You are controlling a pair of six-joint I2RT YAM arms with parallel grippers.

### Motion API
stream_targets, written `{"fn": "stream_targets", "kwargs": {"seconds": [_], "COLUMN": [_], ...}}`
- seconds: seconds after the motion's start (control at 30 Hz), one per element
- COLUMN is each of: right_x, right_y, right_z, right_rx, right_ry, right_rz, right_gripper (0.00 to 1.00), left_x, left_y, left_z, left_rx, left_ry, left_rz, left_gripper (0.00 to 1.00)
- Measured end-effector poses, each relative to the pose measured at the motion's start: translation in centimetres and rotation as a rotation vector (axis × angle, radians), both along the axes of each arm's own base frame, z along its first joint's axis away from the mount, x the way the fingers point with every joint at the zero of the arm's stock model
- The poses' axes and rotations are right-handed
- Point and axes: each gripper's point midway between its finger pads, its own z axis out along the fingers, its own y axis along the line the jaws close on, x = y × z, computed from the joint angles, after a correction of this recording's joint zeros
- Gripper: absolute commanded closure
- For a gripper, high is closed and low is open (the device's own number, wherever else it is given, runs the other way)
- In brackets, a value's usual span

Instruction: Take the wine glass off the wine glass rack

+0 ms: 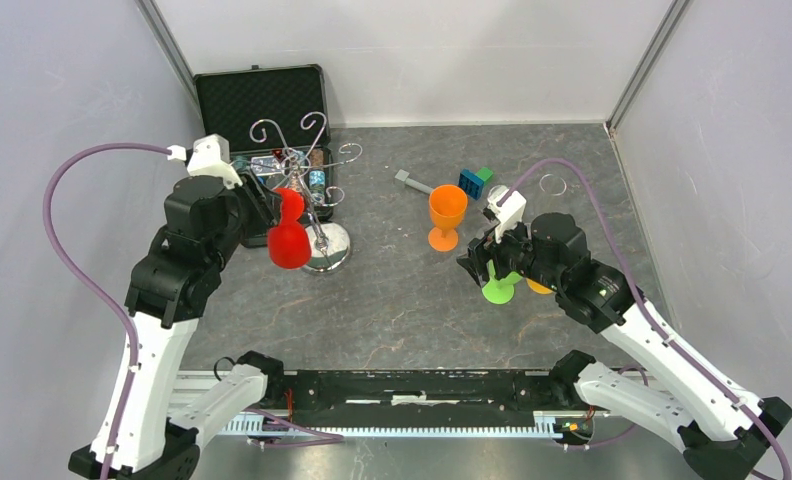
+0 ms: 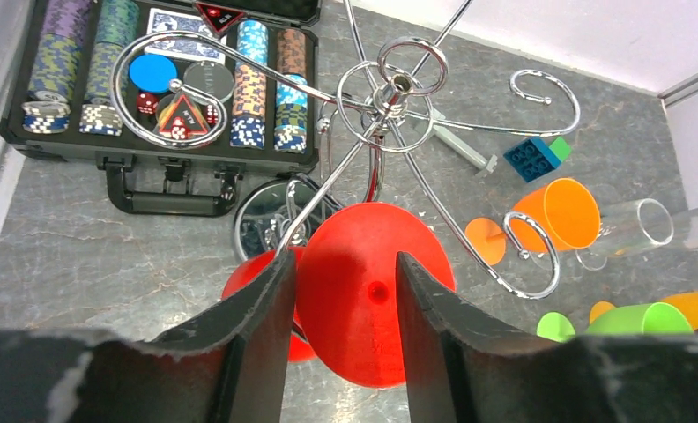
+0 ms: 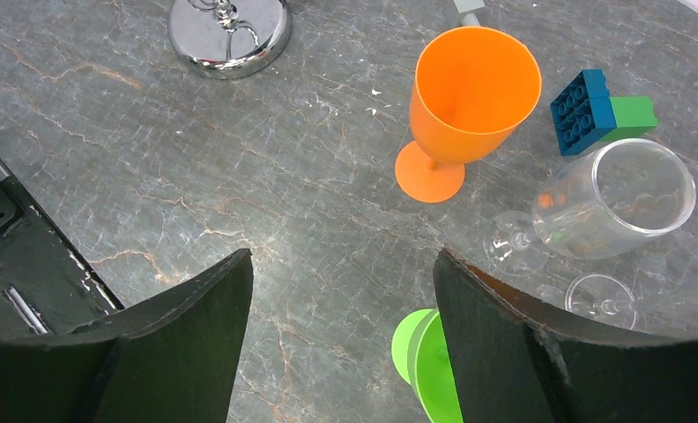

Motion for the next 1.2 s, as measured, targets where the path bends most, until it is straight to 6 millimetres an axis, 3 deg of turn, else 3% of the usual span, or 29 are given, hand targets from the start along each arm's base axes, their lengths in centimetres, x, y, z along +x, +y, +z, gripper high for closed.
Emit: {"fn": "stream_targets", "kwargs": {"seconds": [0.27, 0.53, 0.63, 0.87, 1.0, 1.2], "right_x": [-0.1, -0.2, -0.4, -0.4, -0.3, -0.1], "right_y": [0.0, 0.1, 0.3, 0.3, 0.3, 0.4], "right_z": [-0.6, -0.7, -0.4, 0.0, 0.0, -0.3], "right_rx": [-0.003, 0.002, 0.012, 0.025, 0.026, 0.02], "right_ry": [0.009, 0.012, 0.009, -0.003, -0.003, 0.004], "right_rz": [0.0, 0.011, 0.018, 0.017, 0.017, 0.016], "right_gripper": [0.21, 0.22, 0.22, 0.22, 0.22, 0.22], "left_x": [0.7, 0.6, 0.6, 0.6, 0.5, -0.1], "left_y": [-0.3, -1.4, -1.9, -2.6, -2.5, -2.1], "left_z": [-0.2, -0.3, -0.2, -0.3, -0.3, 0.1], "left_rx": [-0.094, -0.257, -0.309, -0.354, -0.356, -0.353], "left_ry": [-0.009, -0.01, -0.008, 0.006, 0.002, -0.018], "left_rz": [0.009, -0.001, -0.01, -0.021, -0.018, -0.007], "left_gripper": [0.48, 0.55, 0.61, 0.91, 0.98, 0.98]}}
